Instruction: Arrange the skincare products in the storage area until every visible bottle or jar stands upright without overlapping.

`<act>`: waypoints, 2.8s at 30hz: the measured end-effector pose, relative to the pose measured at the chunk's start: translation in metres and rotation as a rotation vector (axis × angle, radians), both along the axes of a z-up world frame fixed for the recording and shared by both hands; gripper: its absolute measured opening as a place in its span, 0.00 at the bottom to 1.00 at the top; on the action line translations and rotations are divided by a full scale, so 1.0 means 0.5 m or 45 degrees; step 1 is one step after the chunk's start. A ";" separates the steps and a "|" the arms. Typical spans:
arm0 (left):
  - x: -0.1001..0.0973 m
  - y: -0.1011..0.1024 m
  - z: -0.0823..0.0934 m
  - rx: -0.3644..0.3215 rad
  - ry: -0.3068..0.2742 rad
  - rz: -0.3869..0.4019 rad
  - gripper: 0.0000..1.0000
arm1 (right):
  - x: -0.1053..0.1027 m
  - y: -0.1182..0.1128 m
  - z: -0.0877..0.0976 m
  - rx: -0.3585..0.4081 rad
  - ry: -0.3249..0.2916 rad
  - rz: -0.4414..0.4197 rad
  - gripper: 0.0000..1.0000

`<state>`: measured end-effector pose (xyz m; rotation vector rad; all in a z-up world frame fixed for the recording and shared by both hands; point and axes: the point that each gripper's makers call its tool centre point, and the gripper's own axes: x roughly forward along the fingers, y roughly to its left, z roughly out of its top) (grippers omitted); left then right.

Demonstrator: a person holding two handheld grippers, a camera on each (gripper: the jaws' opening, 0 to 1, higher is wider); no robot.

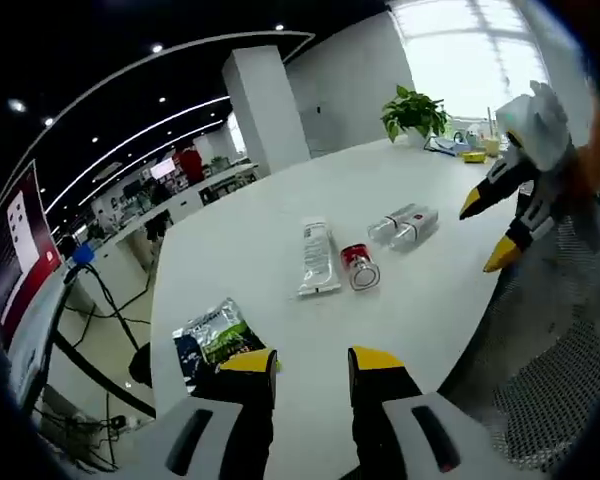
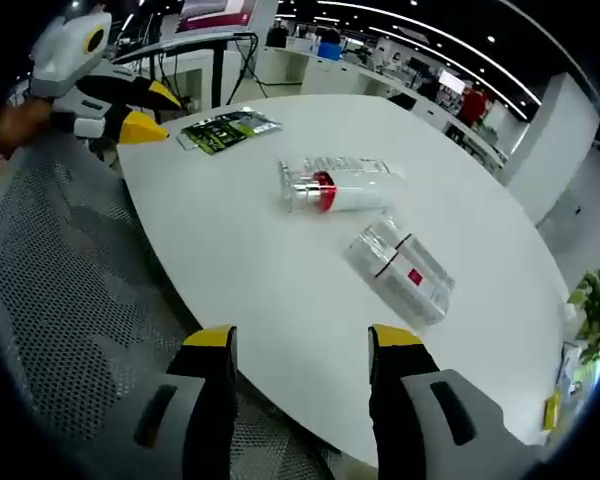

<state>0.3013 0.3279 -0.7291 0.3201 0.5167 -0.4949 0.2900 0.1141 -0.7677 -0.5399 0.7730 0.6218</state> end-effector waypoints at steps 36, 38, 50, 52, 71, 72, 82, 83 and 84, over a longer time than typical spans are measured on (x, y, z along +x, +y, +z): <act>-0.003 -0.002 -0.004 -0.002 0.084 -0.016 0.41 | 0.004 0.030 0.048 0.114 -0.040 0.057 0.56; -0.006 -0.006 -0.010 -0.019 0.115 -0.019 0.43 | 0.002 0.030 0.048 0.106 -0.039 0.073 0.57; -0.007 0.004 -0.022 0.029 0.142 -0.006 0.50 | -0.025 0.076 0.082 0.236 -0.039 0.247 0.42; -0.009 0.003 -0.029 0.049 0.158 -0.017 0.50 | -0.032 0.077 0.076 0.212 -0.026 0.260 0.42; -0.005 0.014 -0.029 0.077 0.151 0.006 0.57 | 0.119 0.024 0.159 0.497 0.039 -0.036 0.53; -0.005 0.014 -0.027 0.077 0.148 0.008 0.57 | 0.131 0.025 0.162 0.497 0.040 -0.032 0.55; 0.000 0.013 -0.019 0.020 0.147 0.047 0.57 | 0.246 0.033 0.240 0.545 -0.051 -0.022 0.65; 0.000 0.013 -0.020 0.019 0.147 0.047 0.57 | 0.251 0.037 0.246 0.553 -0.062 -0.004 0.65; 0.000 0.013 -0.020 0.019 0.148 0.047 0.57 | 0.255 0.043 0.253 0.554 -0.064 0.034 0.65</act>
